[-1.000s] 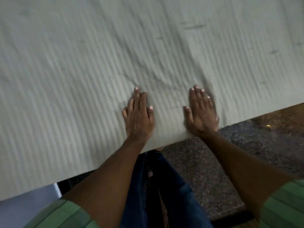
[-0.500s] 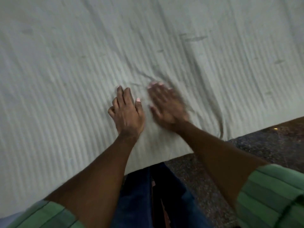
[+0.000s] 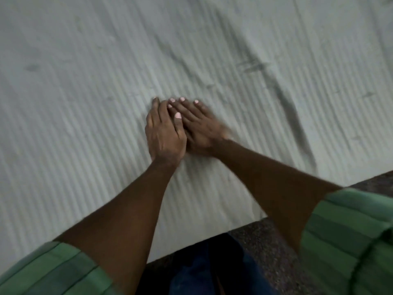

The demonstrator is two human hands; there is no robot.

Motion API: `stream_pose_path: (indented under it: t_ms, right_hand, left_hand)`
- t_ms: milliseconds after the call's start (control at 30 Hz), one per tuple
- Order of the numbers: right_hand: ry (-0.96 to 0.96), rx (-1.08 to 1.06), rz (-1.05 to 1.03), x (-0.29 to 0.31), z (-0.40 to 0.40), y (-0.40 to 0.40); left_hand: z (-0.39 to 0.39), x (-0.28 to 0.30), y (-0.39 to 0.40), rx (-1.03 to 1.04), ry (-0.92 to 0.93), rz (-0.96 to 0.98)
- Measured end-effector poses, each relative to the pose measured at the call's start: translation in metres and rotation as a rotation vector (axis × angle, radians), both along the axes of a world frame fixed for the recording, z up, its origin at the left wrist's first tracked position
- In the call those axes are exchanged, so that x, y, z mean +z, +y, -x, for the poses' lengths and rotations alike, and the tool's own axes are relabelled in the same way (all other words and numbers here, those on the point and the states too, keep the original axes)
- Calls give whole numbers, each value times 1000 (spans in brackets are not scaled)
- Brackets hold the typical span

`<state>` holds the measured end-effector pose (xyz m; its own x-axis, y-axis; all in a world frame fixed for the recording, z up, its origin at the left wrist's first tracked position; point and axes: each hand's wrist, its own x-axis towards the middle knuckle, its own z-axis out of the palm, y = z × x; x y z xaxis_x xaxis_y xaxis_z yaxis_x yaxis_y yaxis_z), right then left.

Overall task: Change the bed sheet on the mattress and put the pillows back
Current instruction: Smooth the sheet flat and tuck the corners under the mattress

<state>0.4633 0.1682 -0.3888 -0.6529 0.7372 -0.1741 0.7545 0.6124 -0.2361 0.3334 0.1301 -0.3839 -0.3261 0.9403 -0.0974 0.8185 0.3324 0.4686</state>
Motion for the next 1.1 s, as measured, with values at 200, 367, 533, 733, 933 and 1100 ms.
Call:
stream_pose_path:
  t_ms: [200,367,533,733,933,1100]
  right_hand:
    - [-65,-674,-89,-2,-102,84]
    - [115,-450,-80,2,4,70]
    - [136,12,-156,-14,67,61]
    - [73,-524,-132,-10,-49,163]
    - [218,-343,-93,4,34,172]
    - [177,73,-29,-11,76,182]
  left_hand:
    - [8,6,25,160,75,17]
    - [4,7,61,22,18,-115]
    - [28,-6,96,103,0,-77]
    - [48,-6,82,-27,40,8]
    - [33,7,129,21,-41,-142]
    - [45,1,194,68,11,-39]
